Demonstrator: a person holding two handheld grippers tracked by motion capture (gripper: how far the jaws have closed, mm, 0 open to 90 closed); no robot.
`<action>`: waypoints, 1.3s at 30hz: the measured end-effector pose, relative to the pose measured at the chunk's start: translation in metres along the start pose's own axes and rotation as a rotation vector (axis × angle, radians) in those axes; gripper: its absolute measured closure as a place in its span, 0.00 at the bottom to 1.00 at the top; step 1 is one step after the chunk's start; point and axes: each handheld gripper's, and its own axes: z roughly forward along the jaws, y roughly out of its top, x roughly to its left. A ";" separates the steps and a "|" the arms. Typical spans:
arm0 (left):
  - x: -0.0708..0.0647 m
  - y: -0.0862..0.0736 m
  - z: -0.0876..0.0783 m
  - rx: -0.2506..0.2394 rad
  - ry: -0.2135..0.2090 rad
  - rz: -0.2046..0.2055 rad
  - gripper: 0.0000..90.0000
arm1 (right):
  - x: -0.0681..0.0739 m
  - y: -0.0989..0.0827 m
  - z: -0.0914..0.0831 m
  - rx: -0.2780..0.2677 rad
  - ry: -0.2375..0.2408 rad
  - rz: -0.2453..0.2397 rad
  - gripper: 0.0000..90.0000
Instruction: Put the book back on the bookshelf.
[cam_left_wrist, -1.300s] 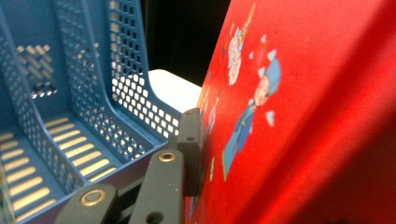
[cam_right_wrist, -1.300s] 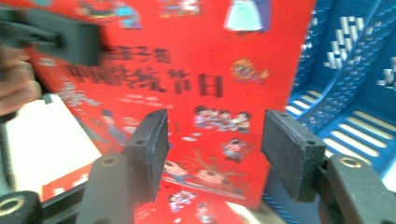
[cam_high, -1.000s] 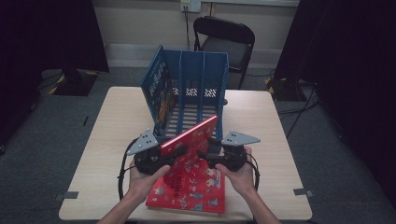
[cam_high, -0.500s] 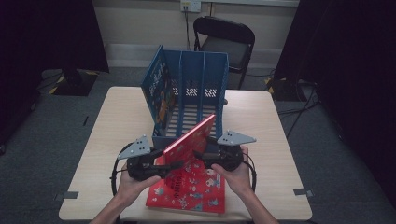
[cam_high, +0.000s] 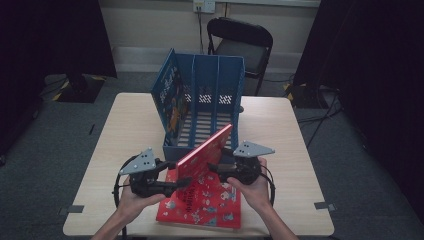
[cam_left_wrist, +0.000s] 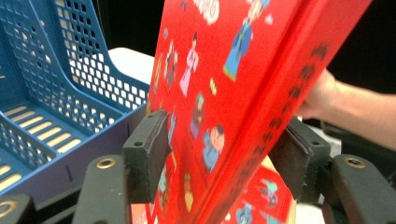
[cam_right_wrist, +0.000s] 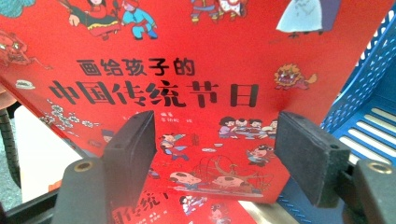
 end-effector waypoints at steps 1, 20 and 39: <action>0.001 -0.001 -0.002 0.006 -0.001 -0.001 0.43 | 0.000 0.000 -0.001 0.001 0.000 0.004 0.32; 0.016 -0.007 -0.043 -0.040 0.047 -0.045 0.57 | 0.000 -0.002 -0.002 -0.003 -0.011 0.008 0.31; 0.037 0.013 0.033 0.095 0.048 -0.068 0.56 | 0.000 0.006 0.002 -0.030 -0.015 0.006 0.31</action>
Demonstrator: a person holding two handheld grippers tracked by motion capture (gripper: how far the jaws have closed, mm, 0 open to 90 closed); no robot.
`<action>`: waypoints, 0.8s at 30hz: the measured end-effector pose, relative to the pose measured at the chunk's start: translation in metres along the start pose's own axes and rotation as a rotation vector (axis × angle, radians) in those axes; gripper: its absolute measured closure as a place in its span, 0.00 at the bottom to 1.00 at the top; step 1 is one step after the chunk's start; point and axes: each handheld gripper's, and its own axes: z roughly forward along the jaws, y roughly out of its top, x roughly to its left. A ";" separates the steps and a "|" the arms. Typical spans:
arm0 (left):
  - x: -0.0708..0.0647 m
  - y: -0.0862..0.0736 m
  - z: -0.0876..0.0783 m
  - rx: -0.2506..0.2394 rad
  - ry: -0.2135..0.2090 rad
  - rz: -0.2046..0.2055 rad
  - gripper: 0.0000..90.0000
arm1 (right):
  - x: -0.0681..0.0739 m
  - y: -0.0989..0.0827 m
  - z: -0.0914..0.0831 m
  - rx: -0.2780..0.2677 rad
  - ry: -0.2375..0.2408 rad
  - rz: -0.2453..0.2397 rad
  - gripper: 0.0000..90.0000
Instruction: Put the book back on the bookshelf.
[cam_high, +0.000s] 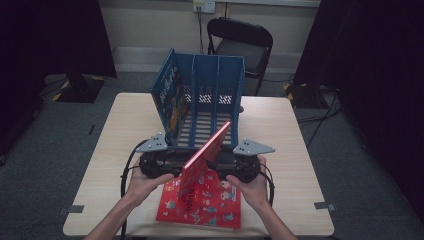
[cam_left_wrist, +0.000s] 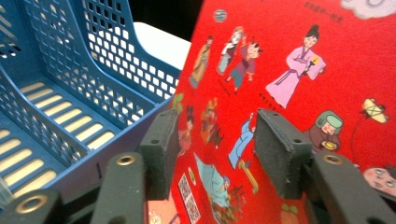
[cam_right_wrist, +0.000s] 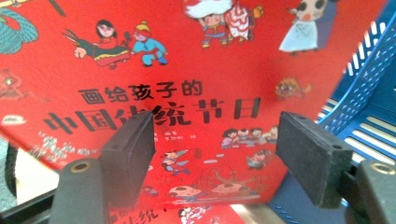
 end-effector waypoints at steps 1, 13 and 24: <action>0.000 0.000 0.000 0.001 -0.001 0.003 0.58 | -0.001 0.000 0.000 0.001 0.001 0.003 0.31; 0.003 -0.004 -0.003 -0.011 -0.059 -0.039 0.67 | 0.001 0.007 0.008 0.001 0.017 0.005 0.31; -0.006 -0.008 -0.005 -0.025 -0.008 -0.049 0.56 | 0.001 0.016 0.013 -0.013 0.012 0.008 0.35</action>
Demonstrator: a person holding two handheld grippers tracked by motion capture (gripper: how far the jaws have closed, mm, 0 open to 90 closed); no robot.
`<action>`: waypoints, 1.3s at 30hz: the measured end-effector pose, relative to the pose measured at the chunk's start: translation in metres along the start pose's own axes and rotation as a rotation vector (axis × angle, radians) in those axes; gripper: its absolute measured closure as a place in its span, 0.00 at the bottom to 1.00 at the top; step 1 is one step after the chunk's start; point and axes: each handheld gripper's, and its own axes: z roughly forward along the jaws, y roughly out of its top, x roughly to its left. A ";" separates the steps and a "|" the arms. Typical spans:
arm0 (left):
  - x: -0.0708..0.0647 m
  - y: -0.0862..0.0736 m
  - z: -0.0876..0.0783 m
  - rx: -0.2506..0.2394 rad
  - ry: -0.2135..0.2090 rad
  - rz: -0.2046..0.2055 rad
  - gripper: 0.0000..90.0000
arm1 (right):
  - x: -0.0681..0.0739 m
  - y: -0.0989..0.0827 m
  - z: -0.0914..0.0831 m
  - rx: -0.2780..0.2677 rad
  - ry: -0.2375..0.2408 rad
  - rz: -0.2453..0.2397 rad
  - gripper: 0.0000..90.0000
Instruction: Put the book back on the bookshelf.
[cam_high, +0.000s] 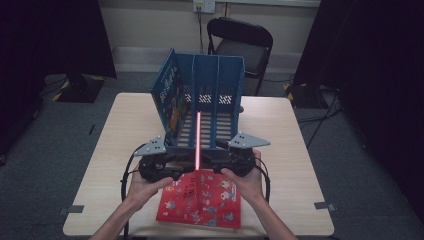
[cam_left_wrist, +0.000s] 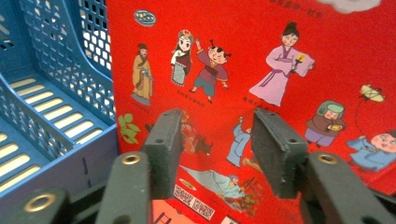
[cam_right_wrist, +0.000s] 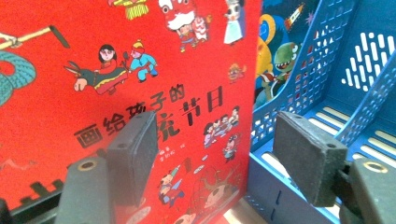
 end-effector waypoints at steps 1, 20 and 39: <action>0.001 0.000 -0.001 0.003 -0.003 0.001 0.56 | 0.001 0.001 0.001 0.000 0.000 -0.003 0.35; -0.001 -0.013 0.001 0.005 0.025 -0.004 0.40 | 0.008 0.002 0.002 0.042 0.072 -0.029 0.41; -0.001 -0.013 0.001 0.012 0.030 -0.005 0.39 | 0.027 -0.030 -0.078 0.049 0.095 -0.047 0.50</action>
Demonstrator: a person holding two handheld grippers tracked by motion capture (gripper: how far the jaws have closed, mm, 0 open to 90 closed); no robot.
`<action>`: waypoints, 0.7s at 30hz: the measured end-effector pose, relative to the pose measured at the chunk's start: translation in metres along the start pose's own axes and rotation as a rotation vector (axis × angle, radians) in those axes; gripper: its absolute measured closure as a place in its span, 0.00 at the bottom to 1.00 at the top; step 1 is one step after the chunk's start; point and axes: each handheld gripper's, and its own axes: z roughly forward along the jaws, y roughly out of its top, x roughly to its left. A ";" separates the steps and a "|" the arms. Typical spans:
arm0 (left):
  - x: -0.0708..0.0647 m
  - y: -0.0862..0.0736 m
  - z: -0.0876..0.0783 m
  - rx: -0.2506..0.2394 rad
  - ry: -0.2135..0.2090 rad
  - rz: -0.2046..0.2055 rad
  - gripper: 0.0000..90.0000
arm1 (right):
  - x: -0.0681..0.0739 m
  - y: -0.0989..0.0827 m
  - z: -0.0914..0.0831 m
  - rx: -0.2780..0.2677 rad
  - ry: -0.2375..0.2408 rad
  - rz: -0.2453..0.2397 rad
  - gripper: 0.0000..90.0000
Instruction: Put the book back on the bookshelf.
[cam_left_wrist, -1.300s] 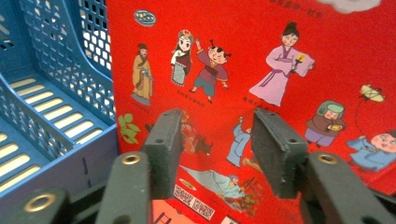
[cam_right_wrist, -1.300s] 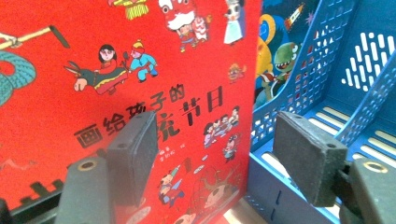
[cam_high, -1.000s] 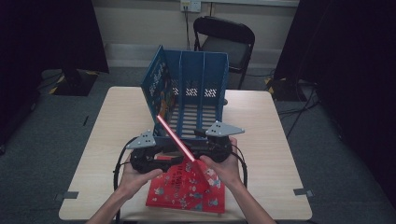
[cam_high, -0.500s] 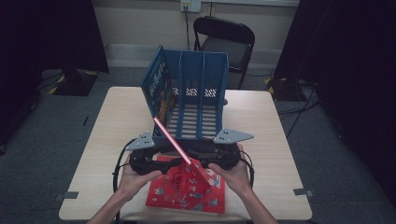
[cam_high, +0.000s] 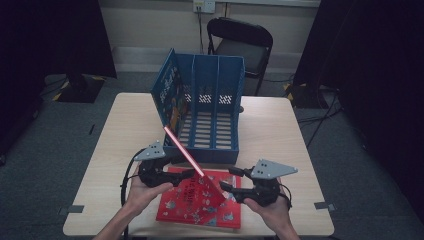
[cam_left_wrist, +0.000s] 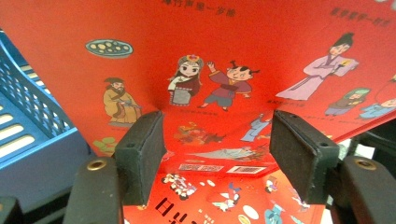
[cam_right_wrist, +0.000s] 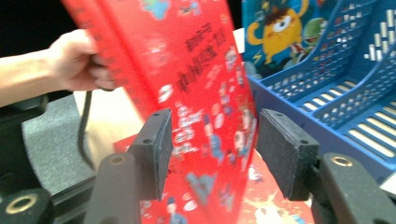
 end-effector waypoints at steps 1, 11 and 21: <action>0.000 0.000 0.000 0.000 0.000 0.002 0.39 | 0.003 0.000 0.000 0.001 0.013 -0.008 0.50; -0.001 0.000 0.000 -0.002 0.004 0.001 0.39 | 0.022 0.009 0.037 0.065 0.053 -0.062 0.42; 0.003 0.001 0.000 -0.011 0.016 -0.022 0.40 | 0.018 0.004 0.050 0.074 -0.023 -0.068 0.68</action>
